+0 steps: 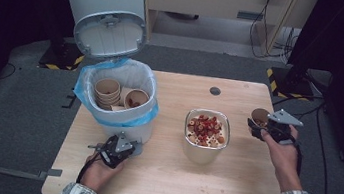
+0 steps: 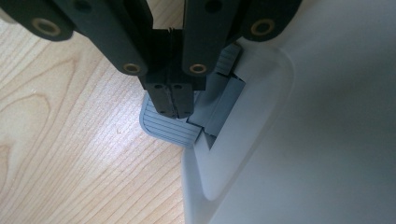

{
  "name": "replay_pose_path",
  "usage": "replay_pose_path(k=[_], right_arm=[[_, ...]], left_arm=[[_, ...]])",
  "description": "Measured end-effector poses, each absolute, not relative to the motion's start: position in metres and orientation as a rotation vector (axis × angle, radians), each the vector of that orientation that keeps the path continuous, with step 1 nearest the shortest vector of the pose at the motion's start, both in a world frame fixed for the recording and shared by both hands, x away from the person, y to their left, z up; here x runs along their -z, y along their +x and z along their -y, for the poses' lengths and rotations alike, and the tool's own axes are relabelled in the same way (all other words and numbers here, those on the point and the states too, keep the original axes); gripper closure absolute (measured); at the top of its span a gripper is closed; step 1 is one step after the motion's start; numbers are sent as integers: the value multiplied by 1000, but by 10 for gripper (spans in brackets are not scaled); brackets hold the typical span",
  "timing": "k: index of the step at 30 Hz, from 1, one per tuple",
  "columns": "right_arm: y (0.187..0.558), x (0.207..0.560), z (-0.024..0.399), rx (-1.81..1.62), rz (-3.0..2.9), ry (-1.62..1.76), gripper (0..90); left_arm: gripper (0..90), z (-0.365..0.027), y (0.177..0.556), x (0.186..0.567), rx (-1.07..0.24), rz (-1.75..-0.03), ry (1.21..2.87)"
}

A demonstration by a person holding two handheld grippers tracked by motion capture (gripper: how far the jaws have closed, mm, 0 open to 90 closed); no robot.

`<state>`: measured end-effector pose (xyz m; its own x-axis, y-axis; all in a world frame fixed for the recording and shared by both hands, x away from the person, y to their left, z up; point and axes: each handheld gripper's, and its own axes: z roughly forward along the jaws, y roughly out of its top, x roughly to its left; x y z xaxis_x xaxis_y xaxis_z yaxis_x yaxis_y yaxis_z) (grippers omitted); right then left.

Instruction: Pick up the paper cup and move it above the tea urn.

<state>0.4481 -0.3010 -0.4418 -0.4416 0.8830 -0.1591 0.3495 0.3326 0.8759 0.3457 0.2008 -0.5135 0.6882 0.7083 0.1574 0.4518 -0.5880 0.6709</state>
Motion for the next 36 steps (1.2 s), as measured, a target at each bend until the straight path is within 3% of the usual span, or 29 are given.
replay_pose_path(k=[36], right_arm=[[477,361,267,-964,-1985,861,300]], left_arm=[[898,-201,346,514,-552,-889,2287]])
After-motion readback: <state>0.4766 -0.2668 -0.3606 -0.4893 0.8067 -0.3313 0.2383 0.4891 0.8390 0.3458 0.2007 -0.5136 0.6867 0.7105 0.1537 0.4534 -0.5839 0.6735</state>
